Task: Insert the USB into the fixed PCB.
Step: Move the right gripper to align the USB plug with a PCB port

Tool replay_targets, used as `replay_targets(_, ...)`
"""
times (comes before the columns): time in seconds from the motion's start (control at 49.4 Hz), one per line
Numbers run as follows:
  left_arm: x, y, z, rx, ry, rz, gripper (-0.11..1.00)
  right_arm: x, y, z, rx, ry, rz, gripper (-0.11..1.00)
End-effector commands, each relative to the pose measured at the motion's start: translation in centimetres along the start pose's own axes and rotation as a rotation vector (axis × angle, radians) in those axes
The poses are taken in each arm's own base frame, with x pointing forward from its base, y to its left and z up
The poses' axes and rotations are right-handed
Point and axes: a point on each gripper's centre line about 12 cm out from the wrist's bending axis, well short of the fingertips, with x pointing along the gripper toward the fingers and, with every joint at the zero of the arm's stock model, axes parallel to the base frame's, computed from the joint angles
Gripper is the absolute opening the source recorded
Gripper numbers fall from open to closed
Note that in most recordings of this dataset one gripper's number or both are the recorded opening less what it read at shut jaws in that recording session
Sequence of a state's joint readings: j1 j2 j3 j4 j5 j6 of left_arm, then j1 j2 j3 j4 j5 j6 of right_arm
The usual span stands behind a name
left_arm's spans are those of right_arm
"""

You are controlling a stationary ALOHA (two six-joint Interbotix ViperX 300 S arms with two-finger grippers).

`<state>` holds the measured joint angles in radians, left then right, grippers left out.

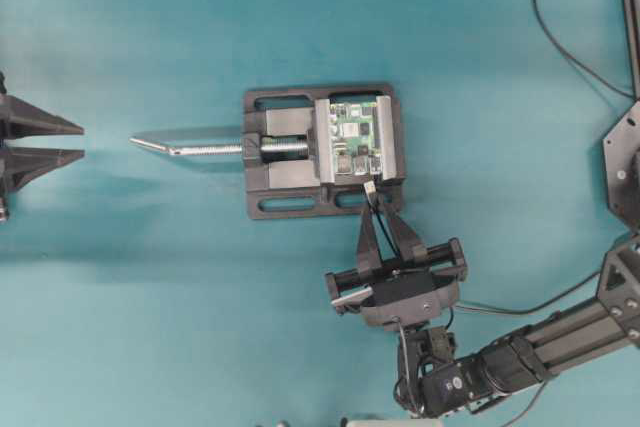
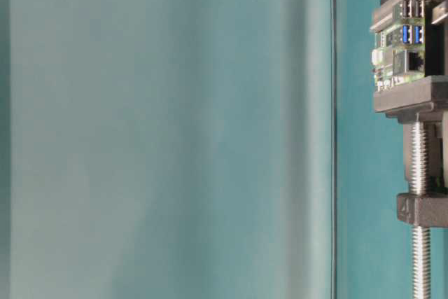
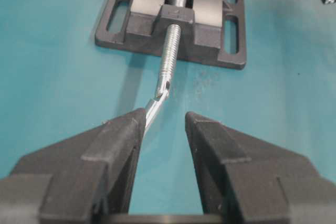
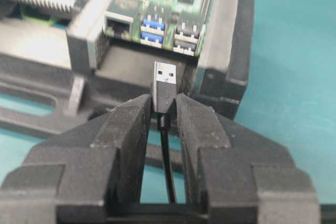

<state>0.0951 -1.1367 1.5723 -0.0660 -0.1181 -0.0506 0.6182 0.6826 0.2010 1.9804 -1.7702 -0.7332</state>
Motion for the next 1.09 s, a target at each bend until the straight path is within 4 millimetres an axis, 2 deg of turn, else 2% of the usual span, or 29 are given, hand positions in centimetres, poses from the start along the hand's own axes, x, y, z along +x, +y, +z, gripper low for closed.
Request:
replay_targets(0.0,0.1,0.0,0.5,-0.008,-0.014,0.0,0.52,-0.3,0.2,2.7,0.049,0.024,-0.004,0.21)
replay_targets(0.284,0.1,0.0,0.5,-0.008,-0.014,0.0,0.52,-0.1,0.2,3.9,0.038,0.043,-0.012,0.21)
replay_targets(0.749,0.1,0.0,0.5,-0.008,-0.014,0.0,0.52,-0.2,0.1,3.7,0.039,0.094,-0.054,0.21)
replay_targets(1.073,0.1,0.0,0.5,-0.008,-0.014,0.0,0.52,0.6,0.0,4.0,0.036,0.095,-0.071,0.21)
